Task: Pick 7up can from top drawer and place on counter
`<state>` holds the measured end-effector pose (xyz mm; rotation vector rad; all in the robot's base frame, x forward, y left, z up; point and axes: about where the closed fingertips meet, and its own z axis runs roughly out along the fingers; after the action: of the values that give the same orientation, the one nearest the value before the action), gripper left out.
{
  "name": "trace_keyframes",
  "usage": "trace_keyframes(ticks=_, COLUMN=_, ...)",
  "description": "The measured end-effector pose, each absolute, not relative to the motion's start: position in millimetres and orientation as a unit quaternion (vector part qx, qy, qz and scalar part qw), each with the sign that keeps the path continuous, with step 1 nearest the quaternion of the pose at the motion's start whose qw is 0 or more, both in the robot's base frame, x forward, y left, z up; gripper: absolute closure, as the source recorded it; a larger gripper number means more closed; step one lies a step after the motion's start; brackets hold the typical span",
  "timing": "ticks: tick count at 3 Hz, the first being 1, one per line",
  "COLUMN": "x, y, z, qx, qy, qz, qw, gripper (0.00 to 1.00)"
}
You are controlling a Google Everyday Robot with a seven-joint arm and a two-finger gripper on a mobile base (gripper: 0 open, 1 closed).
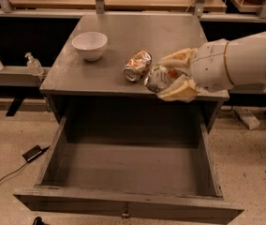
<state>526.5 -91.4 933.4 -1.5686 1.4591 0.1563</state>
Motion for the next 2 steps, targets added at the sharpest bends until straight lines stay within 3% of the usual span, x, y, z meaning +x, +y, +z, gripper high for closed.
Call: trace_keyframes(ticks=2, x=545, y=-91, z=926, qx=-0.620, qy=0.600, qz=0.078, qw=0.499, gripper=1.00)
